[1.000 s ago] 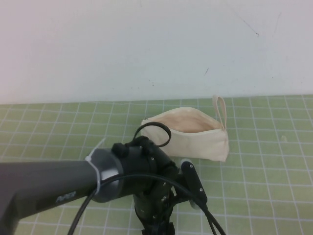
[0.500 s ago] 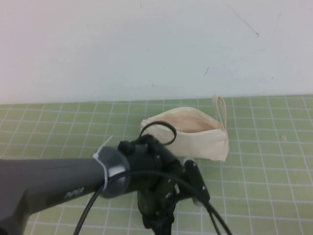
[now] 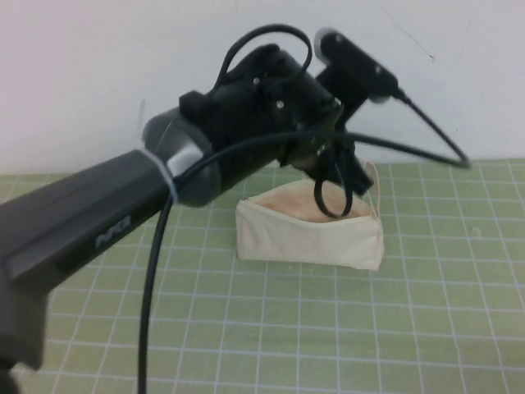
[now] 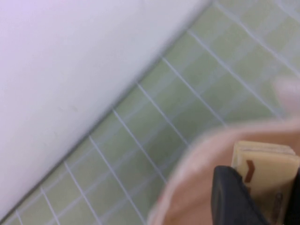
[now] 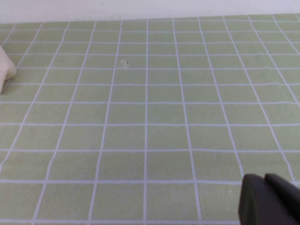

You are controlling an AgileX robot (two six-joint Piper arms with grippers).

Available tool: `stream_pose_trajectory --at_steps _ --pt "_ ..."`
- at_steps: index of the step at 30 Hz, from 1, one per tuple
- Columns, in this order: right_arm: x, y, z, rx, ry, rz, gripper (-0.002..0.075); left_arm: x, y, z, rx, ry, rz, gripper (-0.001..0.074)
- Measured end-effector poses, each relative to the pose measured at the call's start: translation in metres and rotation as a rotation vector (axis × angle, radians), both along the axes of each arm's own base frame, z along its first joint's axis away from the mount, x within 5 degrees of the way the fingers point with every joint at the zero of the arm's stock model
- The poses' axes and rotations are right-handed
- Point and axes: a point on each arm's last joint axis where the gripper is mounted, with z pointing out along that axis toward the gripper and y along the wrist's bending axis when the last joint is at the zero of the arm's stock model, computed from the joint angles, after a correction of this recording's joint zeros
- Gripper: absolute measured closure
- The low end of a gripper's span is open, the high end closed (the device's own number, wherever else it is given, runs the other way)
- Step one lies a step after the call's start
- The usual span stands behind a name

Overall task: Put eraser into pencil case
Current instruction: Place the eraser on the pencil case

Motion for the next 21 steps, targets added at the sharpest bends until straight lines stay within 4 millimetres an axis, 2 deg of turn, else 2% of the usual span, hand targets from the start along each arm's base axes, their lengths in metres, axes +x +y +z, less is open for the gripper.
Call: stream_pose_trajectory --at_steps 2,5,9,12,14,17,19,21 --pt "0.0 0.0 0.0 0.0 0.0 0.0 0.0727 0.012 -0.002 0.0 -0.026 -0.013 0.03 0.0546" --pt "0.0 0.0 0.0 0.0 0.0 0.0 0.0727 0.029 -0.002 -0.013 -0.016 0.001 0.06 0.0546" --pt "0.0 0.0 0.0 0.0 0.0 0.0 0.0727 0.04 0.0 -0.033 -0.018 0.055 0.094 0.0543" --pt "0.0 0.0 0.0 0.0 0.0 0.0 0.0727 0.045 0.003 -0.04 -0.055 0.105 0.121 0.0454" --pt "0.0 0.0 0.0 0.0 0.0 0.0 0.0727 0.048 0.007 -0.037 -0.068 0.118 0.14 0.036" --pt "0.0 0.0 0.0 0.0 0.0 0.0 0.0727 0.05 0.011 -0.025 -0.086 0.125 0.174 0.0302" --pt "0.0 0.0 0.0 0.0 0.0 0.0 0.0727 0.05 0.013 -0.013 -0.096 0.127 0.201 0.0317" --pt "0.0 0.0 0.0 0.0 0.0 0.0 0.0727 0.048 0.016 0.006 -0.102 0.123 0.227 0.0381"
